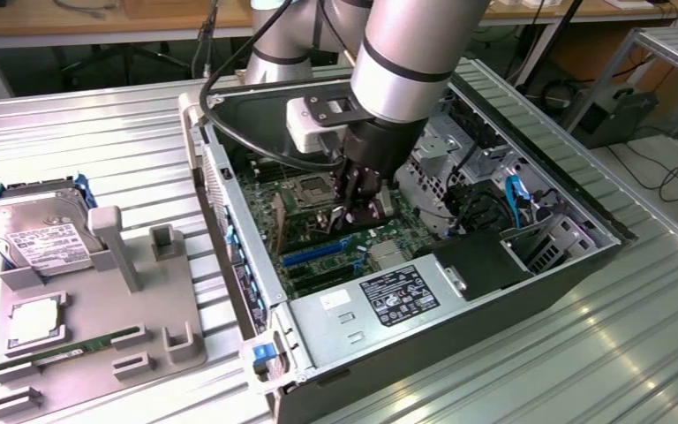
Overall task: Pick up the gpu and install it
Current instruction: 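Insert the gpu into the slot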
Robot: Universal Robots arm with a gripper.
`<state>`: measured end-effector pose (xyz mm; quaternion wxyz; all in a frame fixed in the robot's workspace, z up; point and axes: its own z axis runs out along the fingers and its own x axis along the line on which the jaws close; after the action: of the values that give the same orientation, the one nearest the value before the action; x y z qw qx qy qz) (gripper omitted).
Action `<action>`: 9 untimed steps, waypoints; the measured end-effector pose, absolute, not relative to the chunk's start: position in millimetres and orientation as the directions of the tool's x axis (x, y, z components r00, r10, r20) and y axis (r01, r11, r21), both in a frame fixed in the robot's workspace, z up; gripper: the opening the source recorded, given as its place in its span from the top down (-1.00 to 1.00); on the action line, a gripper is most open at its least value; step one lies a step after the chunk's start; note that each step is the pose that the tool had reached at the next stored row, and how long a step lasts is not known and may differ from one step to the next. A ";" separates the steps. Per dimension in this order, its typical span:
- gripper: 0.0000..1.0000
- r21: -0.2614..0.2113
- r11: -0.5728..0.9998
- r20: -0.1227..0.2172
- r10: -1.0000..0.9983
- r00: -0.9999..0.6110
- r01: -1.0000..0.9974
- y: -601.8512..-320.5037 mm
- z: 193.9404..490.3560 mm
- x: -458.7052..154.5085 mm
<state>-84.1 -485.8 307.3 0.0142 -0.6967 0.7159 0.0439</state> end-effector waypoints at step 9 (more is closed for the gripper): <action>0.47 0.043 0.025 -0.082 -0.996 -0.029 -0.999 -486.6 304.6 -84.1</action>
<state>-84.1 -486.6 304.6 0.0142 -0.6967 0.7159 0.0439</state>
